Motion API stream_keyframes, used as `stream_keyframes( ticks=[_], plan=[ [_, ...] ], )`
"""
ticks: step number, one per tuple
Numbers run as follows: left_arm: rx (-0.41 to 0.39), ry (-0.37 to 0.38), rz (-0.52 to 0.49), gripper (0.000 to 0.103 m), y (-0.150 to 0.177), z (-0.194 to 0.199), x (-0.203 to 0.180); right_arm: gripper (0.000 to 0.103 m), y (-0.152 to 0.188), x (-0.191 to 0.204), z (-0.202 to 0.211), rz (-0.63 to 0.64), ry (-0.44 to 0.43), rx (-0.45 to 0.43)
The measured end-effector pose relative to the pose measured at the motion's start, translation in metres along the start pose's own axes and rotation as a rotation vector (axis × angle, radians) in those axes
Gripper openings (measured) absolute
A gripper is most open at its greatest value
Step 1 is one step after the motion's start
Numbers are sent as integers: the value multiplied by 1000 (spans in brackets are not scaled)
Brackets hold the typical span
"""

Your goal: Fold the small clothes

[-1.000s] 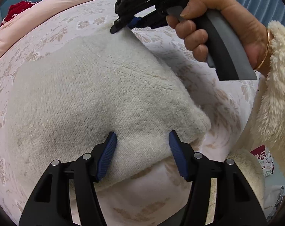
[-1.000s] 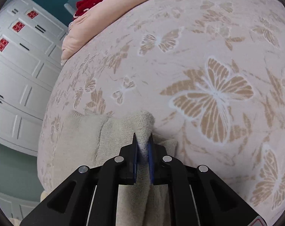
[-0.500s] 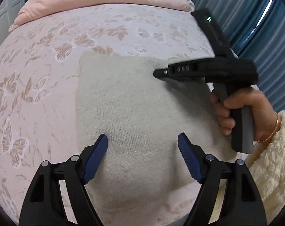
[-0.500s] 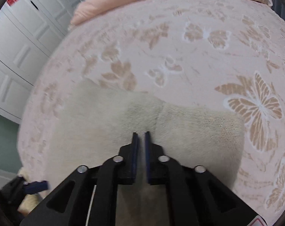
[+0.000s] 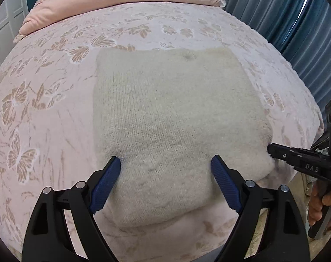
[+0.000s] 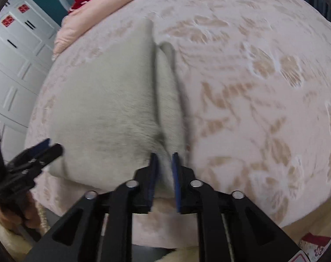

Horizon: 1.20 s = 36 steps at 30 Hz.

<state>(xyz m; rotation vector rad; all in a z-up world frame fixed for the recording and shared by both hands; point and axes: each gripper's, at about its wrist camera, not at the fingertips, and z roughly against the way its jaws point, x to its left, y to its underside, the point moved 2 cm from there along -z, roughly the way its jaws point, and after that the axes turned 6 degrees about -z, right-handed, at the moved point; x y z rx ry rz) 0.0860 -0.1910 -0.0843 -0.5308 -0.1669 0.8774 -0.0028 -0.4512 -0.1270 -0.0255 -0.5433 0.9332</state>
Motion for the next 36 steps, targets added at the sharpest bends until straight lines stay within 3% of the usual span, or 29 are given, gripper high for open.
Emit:
stream_keyframes(
  ticks=[1, 2, 3, 6, 8, 10, 13, 15, 18, 22, 24, 25, 28, 30, 31, 34, 36],
  plan=[
    [-4, -28, -21, 83, 3, -1, -4, 31, -2, 2, 9, -37, -25, -17],
    [-8, -58, -49, 83, 3, 1, -8, 24, -3, 12, 23, -24, -24, -58],
    [-13, -76, -73, 83, 4, 4, -11, 22, -2, 25, 37, 17, -9, -108],
    [-11, -76, -55, 83, 7, 13, -11, 21, 4, 60, 55, 112, -37, -164],
    [0, -75, -23, 83, 11, 15, -6, 7, 8, 66, 34, 150, -18, -108],
    [9, -89, -15, 83, 14, 17, -3, 0, 11, 48, -5, 133, 66, -27],
    [11, -113, -23, 83, 20, 27, -2, 0, 13, 40, 11, 29, -21, -50],
    [2, -132, -26, 83, 24, 35, 3, 0, 10, 63, 36, 52, -83, -104],
    [27, -137, 15, 83, 32, 38, 15, 0, 1, 110, 42, 126, -160, -99],
    [50, -173, 49, 83, 45, 41, 30, 0, -2, 153, -2, 190, -145, -14],
    [44, -189, 54, 83, 49, 47, 37, 0, 12, 157, -54, 238, -47, 103],
    [43, -202, 58, 83, 51, 50, 41, 0, 20, 155, -70, 246, -24, 112],
    [48, -210, 71, 83, 54, 55, 52, 0, 19, 156, -42, 199, -70, 68],
    [46, -206, 82, 84, 55, 57, 58, 4, 17, 143, -6, 150, -133, 6],
    [44, -188, 99, 87, 56, 58, 61, 12, 17, 131, 12, 123, -133, -33],
    [5, -61, 200, 92, 55, 57, 68, 63, 18, 81, 49, 25, -70, -160],
    [-12, 1, 269, 93, 52, 52, 69, 73, 19, 44, 58, -46, -33, -196]
  ],
)
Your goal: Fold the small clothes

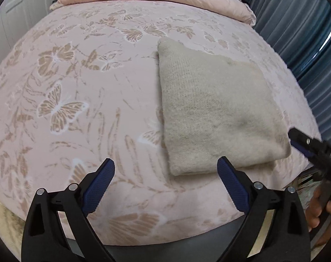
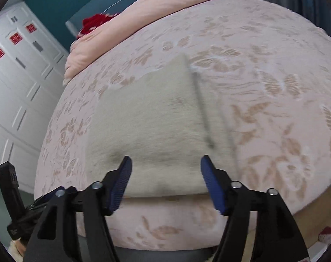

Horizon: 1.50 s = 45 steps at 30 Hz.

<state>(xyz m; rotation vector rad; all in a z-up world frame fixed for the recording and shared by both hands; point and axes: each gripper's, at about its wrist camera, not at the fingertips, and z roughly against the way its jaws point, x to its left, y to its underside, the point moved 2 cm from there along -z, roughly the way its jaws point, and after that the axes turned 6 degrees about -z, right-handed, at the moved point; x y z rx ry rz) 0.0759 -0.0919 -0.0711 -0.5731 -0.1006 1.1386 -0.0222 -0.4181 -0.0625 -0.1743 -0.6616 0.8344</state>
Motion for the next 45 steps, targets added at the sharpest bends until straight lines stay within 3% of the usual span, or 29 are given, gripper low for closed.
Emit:
stream_keyframes(
  ticks=[4, 8, 13, 18, 27, 28, 29, 31, 34, 37, 39, 42, 45],
  plan=[
    [9, 28, 81, 94, -11, -19, -7, 76, -1, -41, -15, -139, -19, 47],
    [44, 76, 105, 94, -25, -44, -17, 80, -3, -34, -42, -137, -72, 65],
    [122, 70, 60, 95, -36, -75, -32, 83, -6, -22, -81, -134, -107, 124],
    [140, 37, 7, 98, -45, -90, -45, 88, -17, -14, -101, -152, -174, 119],
    [188, 49, -6, 98, -53, -106, -45, 96, -36, 0, -121, -146, -212, 126],
    [189, 51, -9, 98, -54, -106, -46, 89, -37, 1, -121, -140, -226, 124],
    [194, 54, -14, 98, -53, -105, -46, 65, -37, 2, -122, -135, -245, 140],
    [207, 72, -37, 98, -54, -102, -50, 44, -39, -2, -117, -164, -280, 153],
    [176, 162, -33, 97, -55, -80, -48, 38, -40, -10, -107, -200, -314, 165],
    [92, 257, 81, 98, -59, -53, -25, 39, -39, -11, -108, -200, -322, 193],
    [73, 228, 143, 98, -65, -53, -10, 46, -37, -13, -110, -209, -317, 197],
    [115, 145, 142, 98, -73, -72, -1, 58, -37, -11, -115, -244, -307, 199],
    [133, 162, 142, 98, -74, -90, -6, 65, -35, -17, -119, -267, -306, 197]
  ],
)
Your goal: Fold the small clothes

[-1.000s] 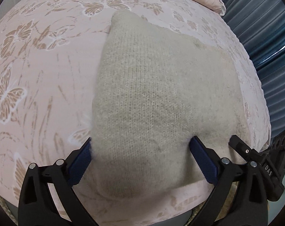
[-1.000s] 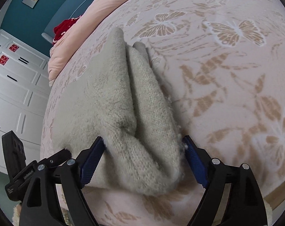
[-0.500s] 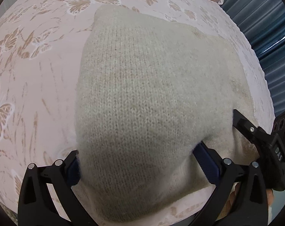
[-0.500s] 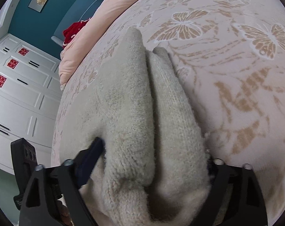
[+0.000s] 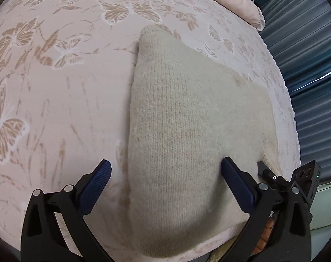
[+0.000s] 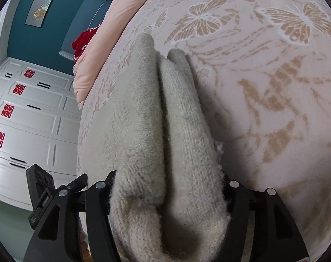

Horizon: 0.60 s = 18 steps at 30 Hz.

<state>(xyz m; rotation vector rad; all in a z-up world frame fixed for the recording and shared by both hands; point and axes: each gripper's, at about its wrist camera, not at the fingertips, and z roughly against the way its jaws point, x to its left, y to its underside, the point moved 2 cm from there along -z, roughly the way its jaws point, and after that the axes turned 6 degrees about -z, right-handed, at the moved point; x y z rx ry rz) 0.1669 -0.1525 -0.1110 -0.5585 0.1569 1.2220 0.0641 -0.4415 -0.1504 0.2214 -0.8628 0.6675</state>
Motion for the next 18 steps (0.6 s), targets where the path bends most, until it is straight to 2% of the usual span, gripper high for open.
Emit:
stream_keyframes(
  ticks=[3, 5, 7, 9, 12, 15, 18],
  plan=[
    [35, 55, 10, 98, -2, -16, -6, 65, -1, -3, -3, -23, -5, -5],
    [37, 30, -2, 91, -2, -15, -11, 41, -2, -1, -2, -17, -9, 4],
    [19, -17, -96, 66, -3, -3, -27, 35, -2, 10, 9, 14, -20, -11],
    [9, -48, -176, 57, -2, 13, -43, 33, -1, 24, 28, 55, -25, -41],
    [7, -33, -229, 56, 4, 37, -64, 33, 7, 32, 64, 78, -20, -74],
    [20, -26, -282, 56, 24, 53, -84, 33, 28, 21, 89, 103, 43, -81],
    [78, -62, -336, 57, 51, 36, -98, 35, 46, -15, 88, 30, 94, -49]
  ],
)
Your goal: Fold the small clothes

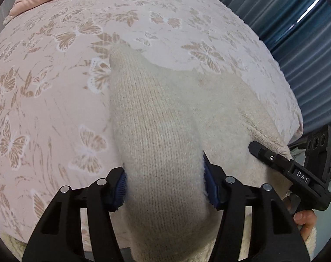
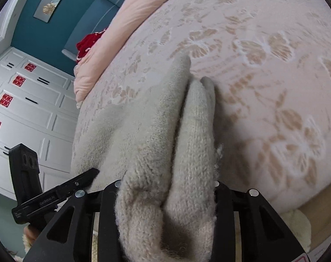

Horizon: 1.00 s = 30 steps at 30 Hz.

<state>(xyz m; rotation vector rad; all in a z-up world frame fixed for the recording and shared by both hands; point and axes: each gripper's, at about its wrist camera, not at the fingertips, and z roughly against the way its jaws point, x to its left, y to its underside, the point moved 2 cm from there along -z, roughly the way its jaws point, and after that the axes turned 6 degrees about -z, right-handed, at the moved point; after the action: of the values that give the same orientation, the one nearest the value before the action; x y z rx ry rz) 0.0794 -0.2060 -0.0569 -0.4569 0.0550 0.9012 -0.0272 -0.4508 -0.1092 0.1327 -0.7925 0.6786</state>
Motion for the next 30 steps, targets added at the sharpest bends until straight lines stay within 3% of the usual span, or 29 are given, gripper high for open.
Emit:
stream_keyframes(
  ticks=[2, 5, 12, 19, 21, 24, 27, 30],
  plan=[
    [65, -37, -4, 59, 16, -23, -4, 37, 10, -22, -9, -46, 5, 17],
    [37, -83, -16, 65, 27, -31, -5, 42, 13, -34, -12, -77, -38, -3],
    [42, -154, -12, 85, 18, -29, -2, 52, 14, -40, -18, -90, -70, -2],
    [60, -169, -4, 87, 13, -37, -6, 56, 13, -43, -20, -102, -93, 10],
    [71, -154, 9, 83, 12, -38, -6, 56, 13, -41, -20, -106, -93, 9],
    [76, -129, 13, 69, 10, -34, -6, 51, 11, -38, -19, -105, -83, 2],
    [64, -99, 18, 54, 7, -22, -9, 40, 12, -23, -11, -73, -61, -34],
    [22, -86, -7, 48, 3, -1, -17, 37, 14, -5, 4, -62, -67, -79]
  ],
)
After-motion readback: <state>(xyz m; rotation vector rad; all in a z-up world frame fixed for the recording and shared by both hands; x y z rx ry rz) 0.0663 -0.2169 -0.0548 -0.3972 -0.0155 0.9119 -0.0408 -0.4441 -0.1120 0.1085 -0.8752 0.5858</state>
